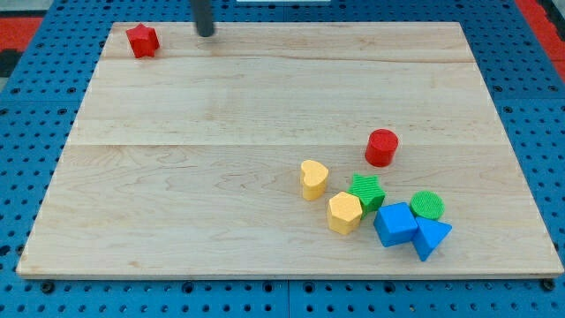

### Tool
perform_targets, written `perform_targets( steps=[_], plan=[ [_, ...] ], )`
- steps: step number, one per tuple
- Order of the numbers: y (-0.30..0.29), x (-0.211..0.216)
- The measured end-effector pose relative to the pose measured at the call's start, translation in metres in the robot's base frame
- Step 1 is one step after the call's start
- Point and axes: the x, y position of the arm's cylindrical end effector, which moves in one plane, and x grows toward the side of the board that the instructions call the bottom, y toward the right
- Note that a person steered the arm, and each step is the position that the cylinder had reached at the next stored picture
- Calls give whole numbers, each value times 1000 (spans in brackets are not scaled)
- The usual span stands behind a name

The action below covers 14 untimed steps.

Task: Move red circle into the red star

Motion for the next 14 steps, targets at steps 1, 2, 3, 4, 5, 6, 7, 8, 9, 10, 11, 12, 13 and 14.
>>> perform_targets(
  steps=[1,2,3,4,5,6,7,8,9,10,11,12,13,14],
  plan=[
    [27,8],
    [114,31],
    [223,114],
    [271,212],
    [269,253],
    [231,224],
    [172,197],
    [251,197],
    [240,236],
    [157,218],
    [107,235],
    [100,243],
    [17,228],
    [-52,192]
  ],
)
